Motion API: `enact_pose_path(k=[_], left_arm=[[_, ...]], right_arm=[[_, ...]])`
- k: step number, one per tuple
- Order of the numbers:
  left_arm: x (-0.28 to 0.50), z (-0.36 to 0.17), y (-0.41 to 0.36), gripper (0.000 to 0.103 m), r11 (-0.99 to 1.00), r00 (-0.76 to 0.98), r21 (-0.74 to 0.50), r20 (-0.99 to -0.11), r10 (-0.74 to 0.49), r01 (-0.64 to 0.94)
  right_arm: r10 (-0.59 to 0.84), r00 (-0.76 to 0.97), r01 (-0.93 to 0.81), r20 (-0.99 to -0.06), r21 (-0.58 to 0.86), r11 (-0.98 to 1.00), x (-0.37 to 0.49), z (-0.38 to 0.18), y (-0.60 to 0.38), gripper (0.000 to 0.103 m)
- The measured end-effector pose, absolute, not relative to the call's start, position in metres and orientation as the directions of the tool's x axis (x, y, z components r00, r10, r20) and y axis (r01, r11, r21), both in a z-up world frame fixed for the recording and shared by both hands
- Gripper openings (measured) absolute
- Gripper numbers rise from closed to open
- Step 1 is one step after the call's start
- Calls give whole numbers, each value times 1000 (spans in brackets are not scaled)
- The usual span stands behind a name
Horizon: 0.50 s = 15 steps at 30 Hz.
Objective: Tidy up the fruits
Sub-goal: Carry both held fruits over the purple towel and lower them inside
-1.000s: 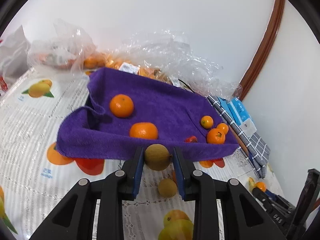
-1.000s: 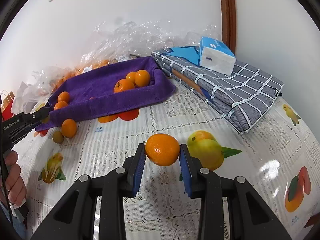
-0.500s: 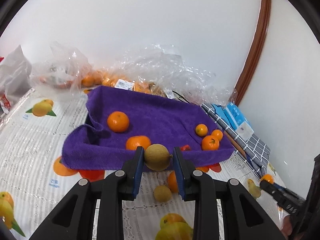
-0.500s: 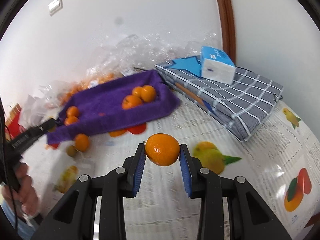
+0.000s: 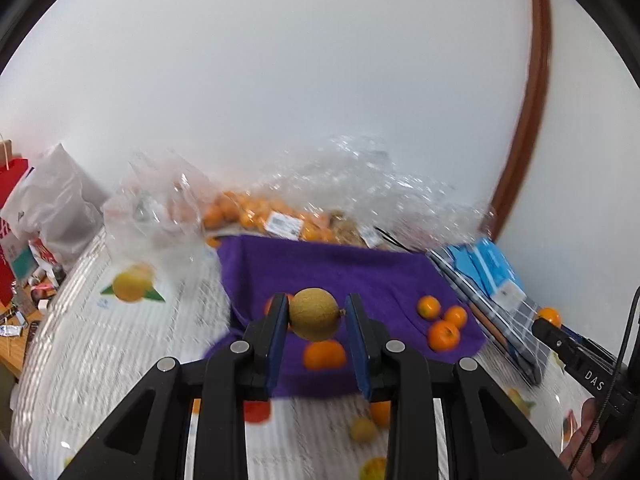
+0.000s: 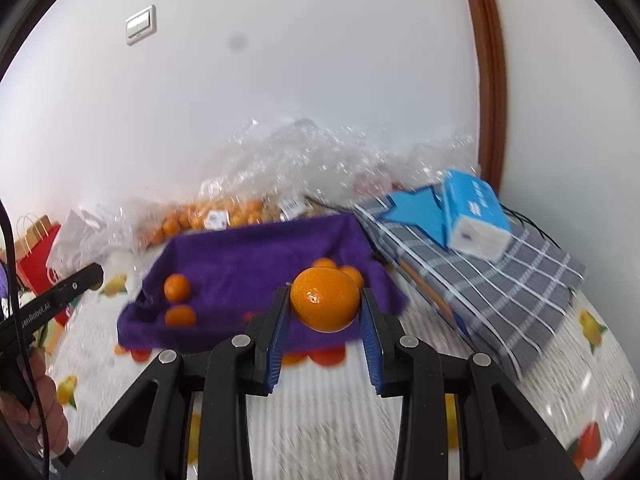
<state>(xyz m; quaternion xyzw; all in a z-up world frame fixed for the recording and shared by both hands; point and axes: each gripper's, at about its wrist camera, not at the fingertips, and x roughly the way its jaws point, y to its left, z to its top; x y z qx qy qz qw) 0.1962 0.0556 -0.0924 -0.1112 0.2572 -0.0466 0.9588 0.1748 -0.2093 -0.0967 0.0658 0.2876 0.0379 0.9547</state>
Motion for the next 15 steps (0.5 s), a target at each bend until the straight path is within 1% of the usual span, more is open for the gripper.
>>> enact_pose_path(k=[4,8,11,15], left_arm=[[220,-91,69,28,964,867,-267,-480,-134,1],[237,-99,76,28,963,866,-266,-490,-98,-41],[243,-116,81,28,961,863,-270,-497,-93,-52],[254,-137,84,28,961,831,-267,-548,-94,-67]], right_arm=[[150,839,-44,-524,210,977,206,-88,-197,34],[155,840,-66,-521,186,980,232,-85,-179,34],[155,845,-78,-512,169,982,247,-91,-169,34],[167,845,-94,-507,166,982,262,-110,-165,34]])
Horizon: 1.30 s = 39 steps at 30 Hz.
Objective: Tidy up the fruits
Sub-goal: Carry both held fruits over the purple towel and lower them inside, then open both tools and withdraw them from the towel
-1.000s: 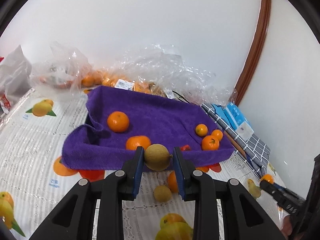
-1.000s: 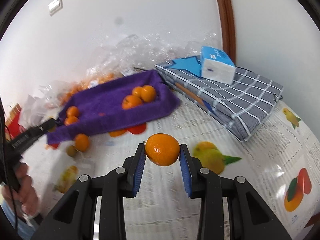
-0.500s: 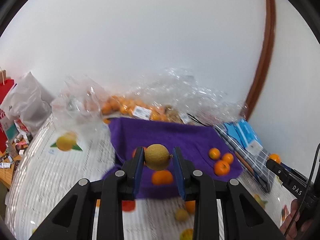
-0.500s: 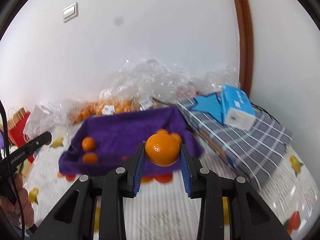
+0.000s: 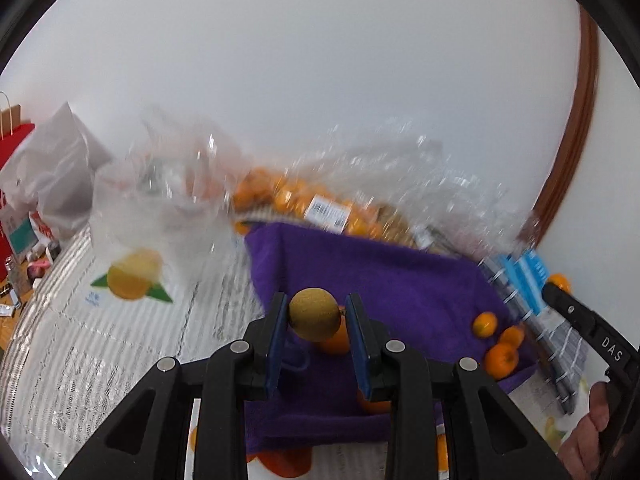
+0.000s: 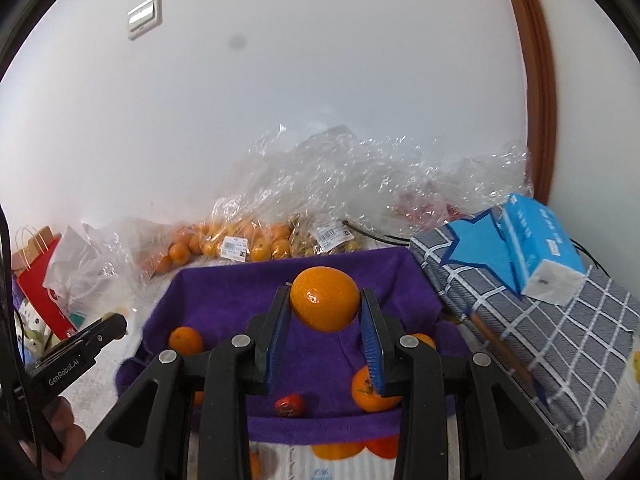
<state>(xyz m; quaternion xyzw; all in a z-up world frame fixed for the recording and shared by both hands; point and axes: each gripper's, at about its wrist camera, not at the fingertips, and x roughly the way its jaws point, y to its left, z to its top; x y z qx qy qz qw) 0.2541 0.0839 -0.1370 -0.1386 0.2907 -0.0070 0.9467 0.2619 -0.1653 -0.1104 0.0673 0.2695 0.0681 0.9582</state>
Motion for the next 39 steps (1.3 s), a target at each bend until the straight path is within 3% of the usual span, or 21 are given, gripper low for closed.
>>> enact_pose_path(k=[12,24,35,39], left_arm=[[260,-153,99,28,910,820,-413,-526,-225,-16],[272,-171,83,28,869,746,-493,-562,-358,45],[278,-173,77,28,883,730,-467,-589,-347,43],[279,-173,72,28,890,722,-453,-597,-351,58]], right_arm=[[193,812,-10,-551,317,948,288,-147,-216,34],[167,749,-32,-641,217,976,301,-173,-189,34],[145,732,-16,-665,196,980,300,-180,-186,35],[128,748,6,-651,198,980,293,-174,-190,46]])
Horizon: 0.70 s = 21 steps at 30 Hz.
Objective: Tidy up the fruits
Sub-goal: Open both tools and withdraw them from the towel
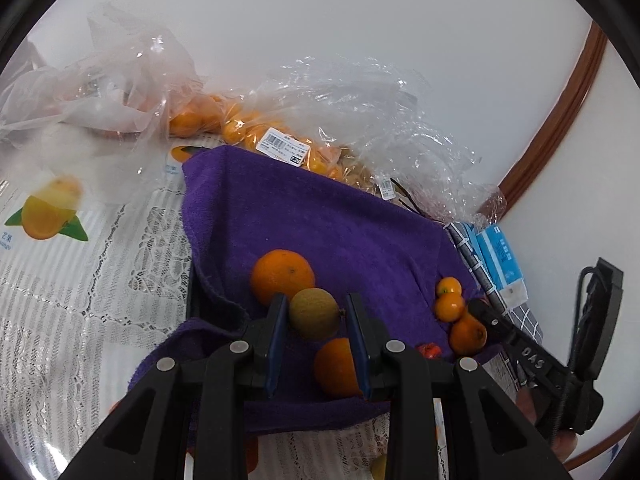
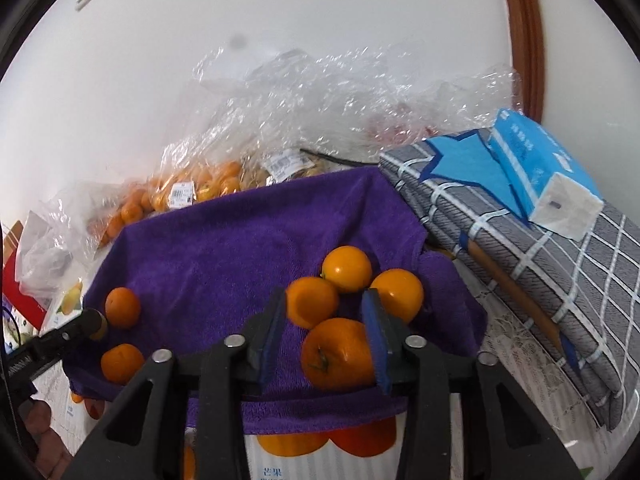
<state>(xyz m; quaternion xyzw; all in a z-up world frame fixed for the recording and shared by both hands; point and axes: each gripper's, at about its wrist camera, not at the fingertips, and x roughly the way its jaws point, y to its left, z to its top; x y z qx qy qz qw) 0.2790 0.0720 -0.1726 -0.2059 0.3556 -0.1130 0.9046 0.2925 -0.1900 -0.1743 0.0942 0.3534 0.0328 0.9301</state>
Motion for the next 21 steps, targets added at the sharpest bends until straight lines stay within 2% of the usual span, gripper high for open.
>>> enact_pose_path(k=[1,4,6,13,17,21], left_arm=[[279,-172,71,28,893,721,-447,-600,-346,57],[279,-172,71,31,893,715,-447,-604,-353,63],[280,-171,73,42,884,712,-462,-599,-367,67],[266,-159,96,43,859,740,-512,-565,-364,32],[241,-135,105,43,900,774,-435,-576,-263,-19],[210,-130,112,43,947,767,-319,-617,-175,-40]], right_arm=[[126,752,10,-647,203,979,290,-172,-191,49],[115,753,23,-648,201,979,277,-161,-192,50],[117,749,22,-653,200,979,265,-155,-190,50],[192,701,-52,-687,218,974,211,-152,-162,47],[222,655,-99,-722,208,973,201,-167,-138,35],[258,630,-147,-732,214,966,198,-172,-119,35]])
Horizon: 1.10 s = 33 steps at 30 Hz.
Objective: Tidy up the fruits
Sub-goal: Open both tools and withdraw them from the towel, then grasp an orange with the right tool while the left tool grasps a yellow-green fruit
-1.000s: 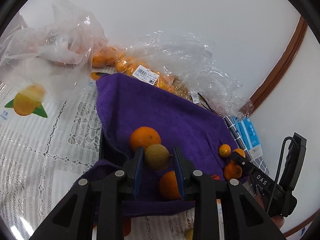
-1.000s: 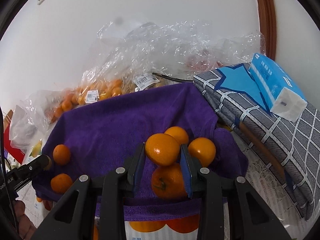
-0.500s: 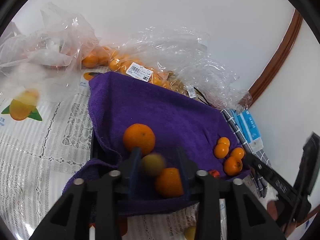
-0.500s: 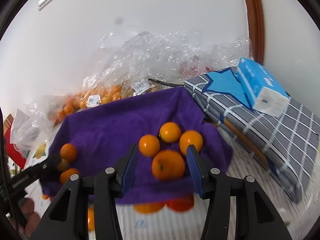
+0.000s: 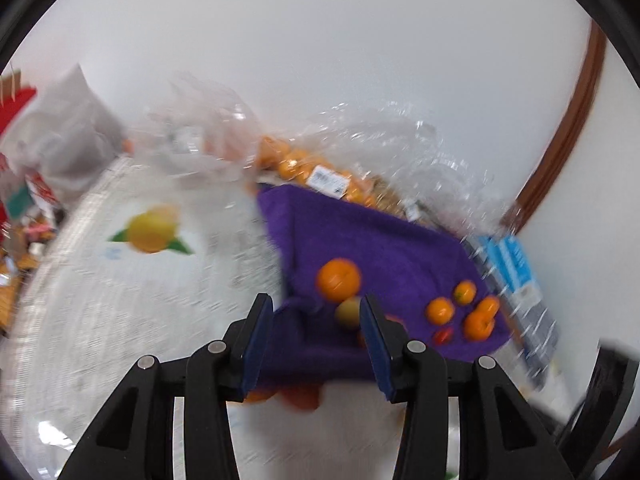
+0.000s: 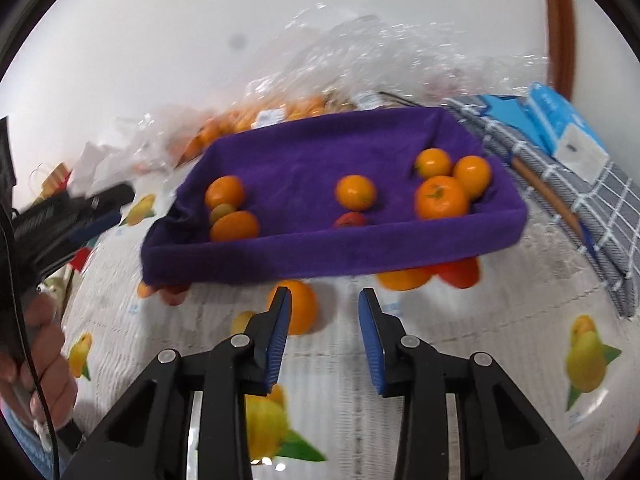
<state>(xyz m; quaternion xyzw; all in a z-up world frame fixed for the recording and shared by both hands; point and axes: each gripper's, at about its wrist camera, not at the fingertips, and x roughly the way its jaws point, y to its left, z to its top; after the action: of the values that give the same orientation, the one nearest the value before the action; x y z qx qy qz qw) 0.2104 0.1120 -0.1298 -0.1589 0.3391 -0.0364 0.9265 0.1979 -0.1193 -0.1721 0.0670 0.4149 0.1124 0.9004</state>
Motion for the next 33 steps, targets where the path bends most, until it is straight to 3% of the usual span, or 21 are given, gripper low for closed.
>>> enact_pose_path(k=[3,9,19,24,33], left_arm=[[191,-139,121,43,961,771,-268,-624,-125,-61],[182,-165,130,43,943,762,-329,-624,-174,-55],[185,-173,130,43,951,754,-301,-639,-151,-64],[182,-172,126,43,956,765,-292,-622,-168,-27],[182,-178,55,42,892,600,-395,-665,-444,221]], right_arm=[[267,624,-153,-735,220,963,202,-176,-112,35],[312,591,-138,-744,288,948,211,-185,-106,34],[397,529,-115,-750,401,909,225,-202,-112,32],[350,590,-92,-727,370,924,212,-188,-127,32],[248,657,1,-712,329,944,173,-171,-196,32]])
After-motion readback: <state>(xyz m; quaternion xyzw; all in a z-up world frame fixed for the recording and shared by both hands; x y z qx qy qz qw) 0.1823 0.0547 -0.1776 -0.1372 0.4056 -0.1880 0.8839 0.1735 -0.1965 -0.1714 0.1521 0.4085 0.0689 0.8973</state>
